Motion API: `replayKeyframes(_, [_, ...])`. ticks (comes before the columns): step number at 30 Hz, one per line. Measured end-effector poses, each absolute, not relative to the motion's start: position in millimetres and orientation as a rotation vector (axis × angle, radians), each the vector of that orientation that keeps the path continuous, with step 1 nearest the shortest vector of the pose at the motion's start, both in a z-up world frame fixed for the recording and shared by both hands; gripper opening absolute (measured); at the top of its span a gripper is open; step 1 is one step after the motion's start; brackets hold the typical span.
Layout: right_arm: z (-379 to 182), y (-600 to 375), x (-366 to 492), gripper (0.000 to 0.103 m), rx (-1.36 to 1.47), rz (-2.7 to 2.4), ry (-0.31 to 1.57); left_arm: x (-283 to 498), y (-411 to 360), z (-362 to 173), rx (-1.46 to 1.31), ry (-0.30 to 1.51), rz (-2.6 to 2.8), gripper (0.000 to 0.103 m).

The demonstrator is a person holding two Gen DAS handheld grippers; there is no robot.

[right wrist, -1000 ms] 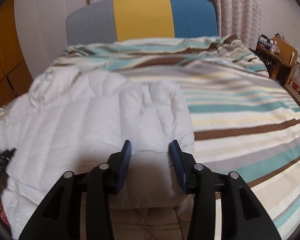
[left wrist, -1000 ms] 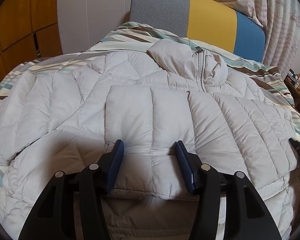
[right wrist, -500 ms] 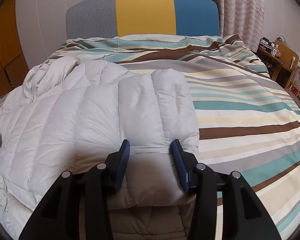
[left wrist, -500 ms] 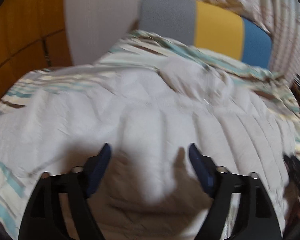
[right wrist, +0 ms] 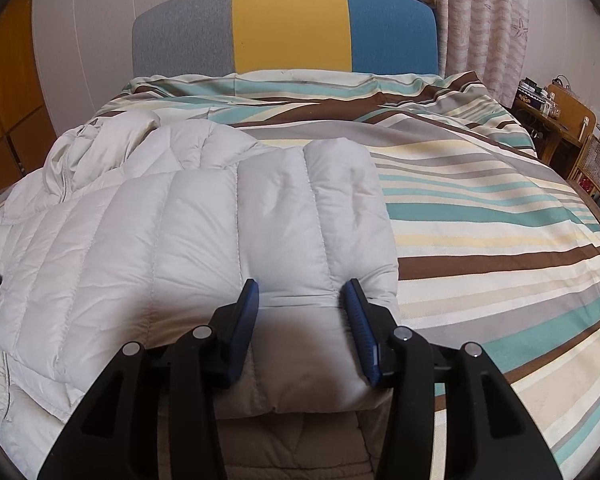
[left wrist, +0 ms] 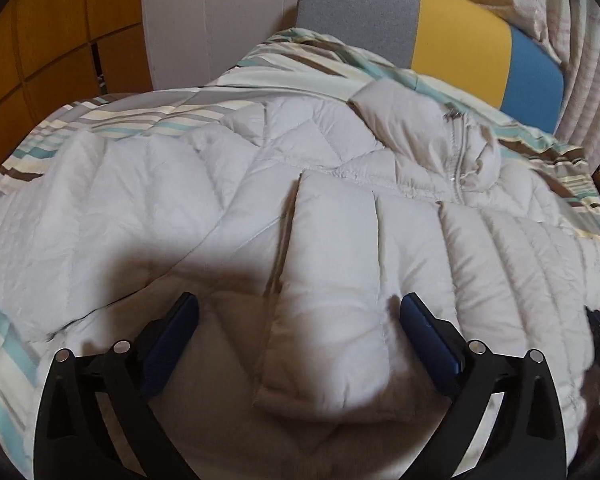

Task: Fold large clothes
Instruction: 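Move the left tool over the jacket toward the other sleeve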

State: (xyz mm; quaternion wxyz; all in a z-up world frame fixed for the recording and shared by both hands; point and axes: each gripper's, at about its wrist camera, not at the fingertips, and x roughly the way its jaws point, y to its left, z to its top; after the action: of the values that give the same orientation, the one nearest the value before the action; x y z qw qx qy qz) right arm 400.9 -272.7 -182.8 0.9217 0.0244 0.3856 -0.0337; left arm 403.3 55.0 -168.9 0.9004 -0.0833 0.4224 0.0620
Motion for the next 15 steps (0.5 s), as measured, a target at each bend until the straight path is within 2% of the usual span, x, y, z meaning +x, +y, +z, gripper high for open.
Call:
replayKeyframes(5, [-182,-272,401,0.045,0.046,-0.072,0.791,374,89,-147,-0.229,0.78,0.147,0.1])
replayKeyframes(10, [-183,-272,400,0.045,0.045,-0.072,0.791,353,158,-129,-0.281,0.699,0.269,0.1])
replayKeyframes(15, [-183,-272,400,0.045,0.045,-0.072,0.791,337,222,-131,-0.314,0.695,0.421,0.1])
